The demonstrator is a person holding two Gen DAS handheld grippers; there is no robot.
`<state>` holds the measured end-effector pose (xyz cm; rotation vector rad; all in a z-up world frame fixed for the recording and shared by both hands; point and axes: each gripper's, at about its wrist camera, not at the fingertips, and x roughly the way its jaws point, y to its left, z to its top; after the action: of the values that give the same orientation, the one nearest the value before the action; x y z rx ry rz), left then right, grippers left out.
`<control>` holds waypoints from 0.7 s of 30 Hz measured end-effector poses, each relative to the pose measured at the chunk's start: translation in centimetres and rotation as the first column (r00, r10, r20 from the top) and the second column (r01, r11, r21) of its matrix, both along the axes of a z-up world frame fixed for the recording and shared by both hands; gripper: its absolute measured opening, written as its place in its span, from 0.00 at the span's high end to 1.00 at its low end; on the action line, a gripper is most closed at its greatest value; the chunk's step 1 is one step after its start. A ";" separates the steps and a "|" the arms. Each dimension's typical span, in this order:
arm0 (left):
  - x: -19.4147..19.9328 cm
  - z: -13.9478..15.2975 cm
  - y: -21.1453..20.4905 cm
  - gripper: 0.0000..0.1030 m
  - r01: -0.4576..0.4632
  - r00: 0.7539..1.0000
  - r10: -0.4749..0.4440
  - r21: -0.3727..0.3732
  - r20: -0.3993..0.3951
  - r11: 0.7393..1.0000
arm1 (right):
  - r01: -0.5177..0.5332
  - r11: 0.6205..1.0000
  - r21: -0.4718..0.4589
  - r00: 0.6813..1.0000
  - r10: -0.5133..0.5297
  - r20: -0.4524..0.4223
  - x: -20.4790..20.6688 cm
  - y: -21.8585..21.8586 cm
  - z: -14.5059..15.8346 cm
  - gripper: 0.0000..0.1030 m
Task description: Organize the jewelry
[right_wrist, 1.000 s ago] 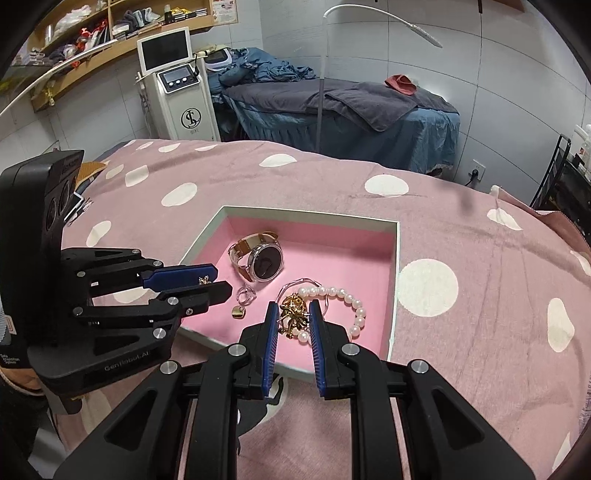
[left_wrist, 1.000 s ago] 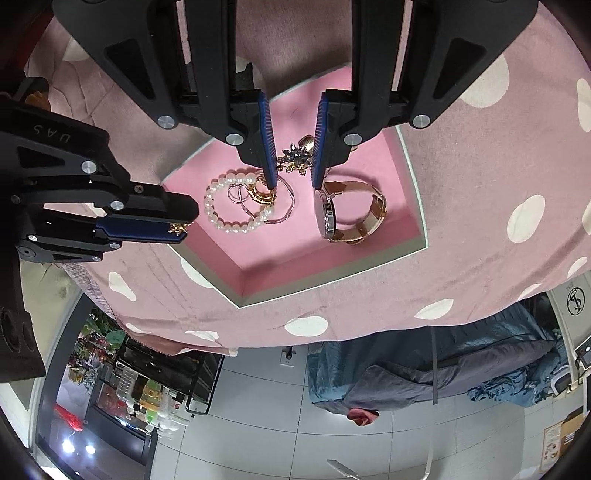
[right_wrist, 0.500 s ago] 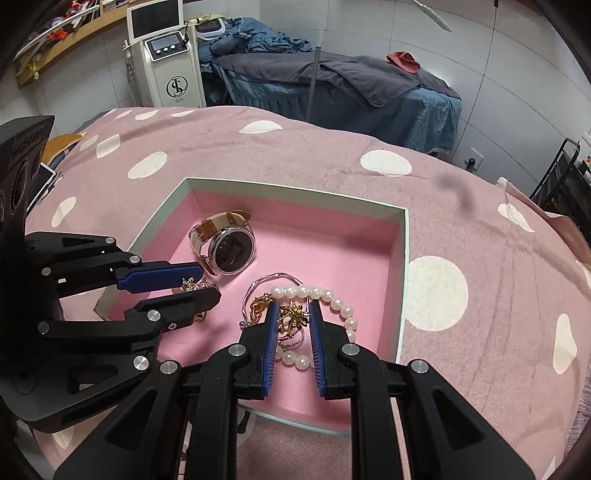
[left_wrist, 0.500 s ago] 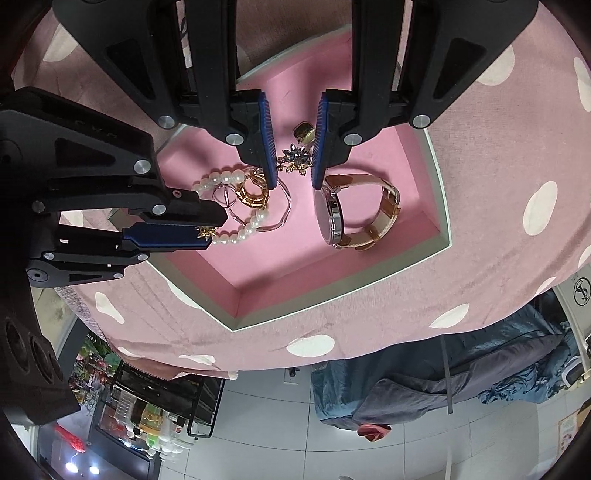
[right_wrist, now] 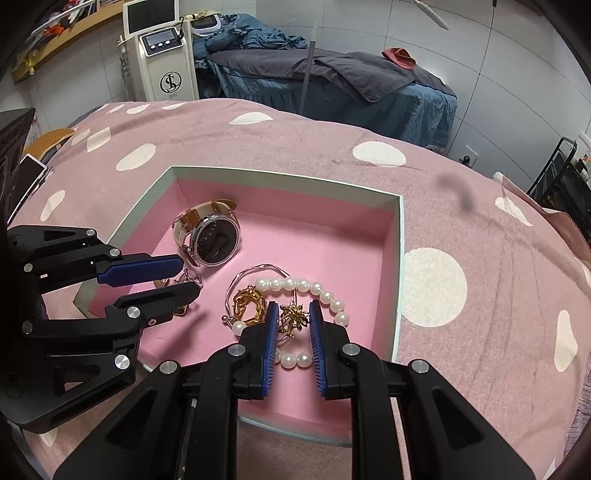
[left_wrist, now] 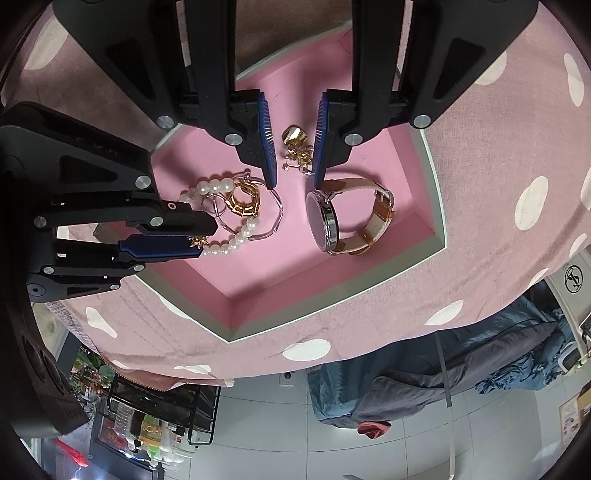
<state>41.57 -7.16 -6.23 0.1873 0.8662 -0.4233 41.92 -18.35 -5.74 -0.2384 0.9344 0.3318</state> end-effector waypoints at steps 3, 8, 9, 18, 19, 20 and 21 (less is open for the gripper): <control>-0.3 0.5 0.2 0.61 -0.016 1.000 0.016 -0.001 0.023 1.000 | 0.000 1.000 0.010 1.000 0.000 0.005 -0.1 -0.1 0.2 0.82; -1.4 1.9 1.0 0.35 -0.038 0.997 0.039 -0.013 0.073 0.999 | 0.001 1.000 0.004 0.998 -0.002 0.069 -0.8 -0.4 1.4 0.64; -1.7 2.3 1.2 0.34 -0.039 0.995 0.040 -0.012 0.088 0.999 | -0.001 1.000 0.001 0.995 0.000 0.103 -1.1 -0.6 2.0 0.59; -7.2 6.6 4.7 0.10 -0.133 0.958 0.150 -0.084 0.243 0.988 | 0.072 0.996 0.059 0.944 -0.087 0.317 -5.2 -2.7 6.8 0.09; -8.0 7.1 5.1 0.09 -0.141 0.953 0.165 -0.110 0.256 0.984 | 0.080 0.993 0.087 0.940 -0.104 0.325 -6.0 -3.1 7.3 0.07; -8.9 7.6 5.6 0.07 -0.148 0.946 0.179 -0.131 0.270 0.980 | 0.086 0.990 0.113 0.936 -0.119 0.330 -6.7 -3.4 7.6 0.06; -10.0 8.1 6.0 0.06 -0.157 0.937 0.197 -0.155 0.290 0.975 | 0.093 0.986 0.136 0.933 -0.134 0.334 -7.4 -3.7 7.9 0.06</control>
<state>31.55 -1.11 1.86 0.0508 0.5443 -0.2703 34.53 -22.03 2.19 -0.1269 0.5789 0.2279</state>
